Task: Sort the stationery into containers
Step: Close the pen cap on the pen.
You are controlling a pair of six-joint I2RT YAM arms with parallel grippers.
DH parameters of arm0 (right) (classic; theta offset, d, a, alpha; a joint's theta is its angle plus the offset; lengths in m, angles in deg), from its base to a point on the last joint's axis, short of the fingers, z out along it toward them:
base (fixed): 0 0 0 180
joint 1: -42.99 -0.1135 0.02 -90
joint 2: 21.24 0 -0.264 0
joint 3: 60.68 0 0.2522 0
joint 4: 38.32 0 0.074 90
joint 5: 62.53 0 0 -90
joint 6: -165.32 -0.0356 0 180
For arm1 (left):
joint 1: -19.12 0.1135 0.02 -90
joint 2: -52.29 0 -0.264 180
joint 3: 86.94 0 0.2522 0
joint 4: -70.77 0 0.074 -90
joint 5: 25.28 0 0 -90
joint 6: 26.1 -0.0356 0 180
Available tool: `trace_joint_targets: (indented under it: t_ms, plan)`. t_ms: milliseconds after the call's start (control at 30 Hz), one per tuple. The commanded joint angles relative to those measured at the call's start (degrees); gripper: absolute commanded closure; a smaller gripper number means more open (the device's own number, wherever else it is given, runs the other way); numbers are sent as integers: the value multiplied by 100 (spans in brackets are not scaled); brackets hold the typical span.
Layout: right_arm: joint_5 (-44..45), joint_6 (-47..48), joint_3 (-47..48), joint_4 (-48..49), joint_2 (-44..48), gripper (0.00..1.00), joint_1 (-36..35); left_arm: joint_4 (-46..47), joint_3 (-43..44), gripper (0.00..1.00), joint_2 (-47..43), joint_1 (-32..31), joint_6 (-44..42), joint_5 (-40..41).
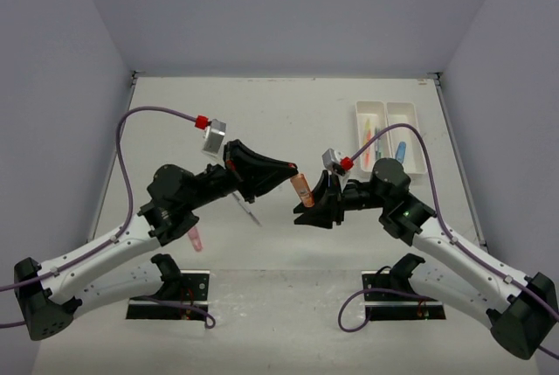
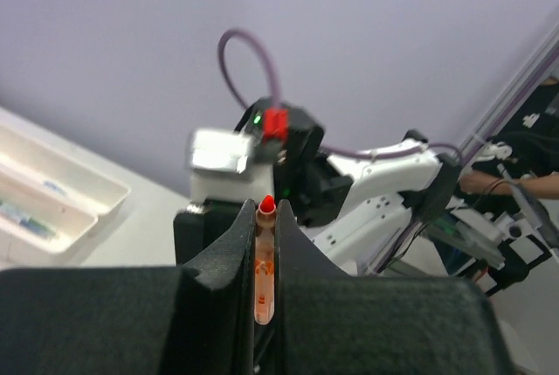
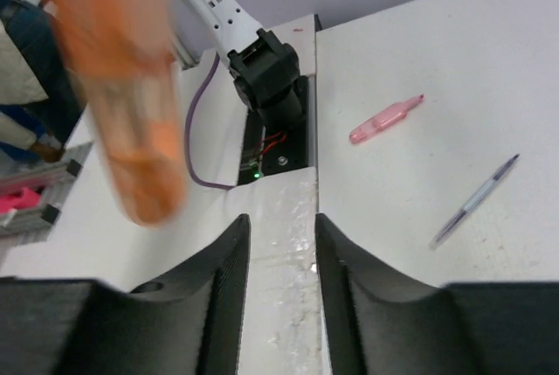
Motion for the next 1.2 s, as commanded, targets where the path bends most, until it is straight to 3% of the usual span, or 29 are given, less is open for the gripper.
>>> trace_joint_targets:
  t_ms: [0,33,67,167,300,467,567,767,967,1167]
  plan:
    - [-209,46,0,15,1,86,-15,450,270,100,-8,6,86,95]
    - [-203,40,19,15,13,90,-15,419,283,100,22,6,86,52]
    - [-188,54,40,-45,34,84,-15,376,294,100,40,6,45,54]
    - [-107,102,96,-241,118,50,-21,166,356,100,65,6,-91,114]
    - [-159,116,53,-312,448,42,-7,-192,454,100,101,13,-402,180]
    - [108,108,232,-581,851,38,-7,-242,468,100,174,15,-459,-49]
    - [635,-29,440,-591,981,40,-7,-234,442,100,235,6,-434,-136]
    - [862,-120,842,-735,849,61,-9,-138,377,100,364,6,-361,-295]
    - [939,-10,813,-745,726,99,0,-117,378,100,370,6,-343,-323]
    - [991,197,234,-567,738,100,14,-206,434,100,135,15,-335,182]
